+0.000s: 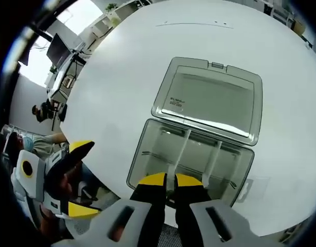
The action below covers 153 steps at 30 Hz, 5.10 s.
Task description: Insert the divider into the dual guide fixture by aligning both edges with the guide slots and pushing it downward to the bottom, including one-sided entry, uneven engagement, binding, and posture correction.
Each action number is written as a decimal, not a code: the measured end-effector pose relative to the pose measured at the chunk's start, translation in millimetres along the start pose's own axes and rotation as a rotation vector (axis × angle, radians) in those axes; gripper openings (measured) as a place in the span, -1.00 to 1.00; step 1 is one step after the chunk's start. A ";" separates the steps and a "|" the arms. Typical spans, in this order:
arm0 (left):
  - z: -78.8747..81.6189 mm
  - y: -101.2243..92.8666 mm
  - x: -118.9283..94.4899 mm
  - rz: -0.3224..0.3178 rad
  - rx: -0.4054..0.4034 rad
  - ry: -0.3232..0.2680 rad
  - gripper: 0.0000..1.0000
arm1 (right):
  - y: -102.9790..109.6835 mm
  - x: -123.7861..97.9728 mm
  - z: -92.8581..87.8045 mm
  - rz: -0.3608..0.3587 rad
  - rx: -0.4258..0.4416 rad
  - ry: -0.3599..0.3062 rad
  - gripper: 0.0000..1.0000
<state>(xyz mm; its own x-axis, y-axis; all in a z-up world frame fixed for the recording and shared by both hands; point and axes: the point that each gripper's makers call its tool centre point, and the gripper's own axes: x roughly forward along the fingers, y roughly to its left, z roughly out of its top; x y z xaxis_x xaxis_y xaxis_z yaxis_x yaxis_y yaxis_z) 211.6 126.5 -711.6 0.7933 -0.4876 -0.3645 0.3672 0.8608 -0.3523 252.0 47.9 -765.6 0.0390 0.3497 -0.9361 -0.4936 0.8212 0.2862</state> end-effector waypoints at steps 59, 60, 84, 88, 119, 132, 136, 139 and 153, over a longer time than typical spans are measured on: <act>-0.4 3.8 3.7 -0.004 0.005 0.016 0.20 | 9.3 17.5 0.9 -0.021 -0.127 0.000 -0.97; -0.2 3.8 3.8 -0.004 0.005 0.015 0.20 | 9.0 17.4 0.9 -0.019 -0.124 0.000 -0.97; -3.1 2.9 3.6 -0.007 0.009 0.030 0.20 | 6.2 25.7 0.4 -0.021 -0.125 0.001 -0.97; -2.6 1.9 4.7 -0.010 0.014 0.031 0.20 | 6.1 25.5 0.2 -0.016 -0.119 0.003 -0.97; 8.7 -10.6 -2.8 0.002 0.060 0.023 0.21 | 11.8 18.5 -1.9 0.087 -0.371 -0.087 -0.53; 8.5 -23.7 -7.5 0.023 0.076 0.024 0.21 | 12.9 4.5 4.3 0.082 -0.460 -0.171 -0.09; 8.5 -31.2 -9.5 0.026 0.087 0.027 0.22 | 15.9 -2.6 9.3 0.091 -0.487 -0.219 0.05; 9.9 -34.9 -10.8 0.030 0.090 0.025 0.22 | 17.8 -4.8 11.2 0.091 -0.512 -0.239 0.28; 13.0 -49.1 -18.0 0.053 0.137 0.036 0.23 | 29.5 -11.3 4.5 0.123 -0.534 -0.311 0.43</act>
<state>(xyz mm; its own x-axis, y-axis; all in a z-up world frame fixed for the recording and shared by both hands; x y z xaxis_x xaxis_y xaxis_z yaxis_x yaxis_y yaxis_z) 185.5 94.9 -676.5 0.7963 -0.4440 -0.4108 0.3903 0.8960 -0.2119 240.9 70.2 -745.7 0.1655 0.6083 -0.7763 -0.8731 0.4563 0.1714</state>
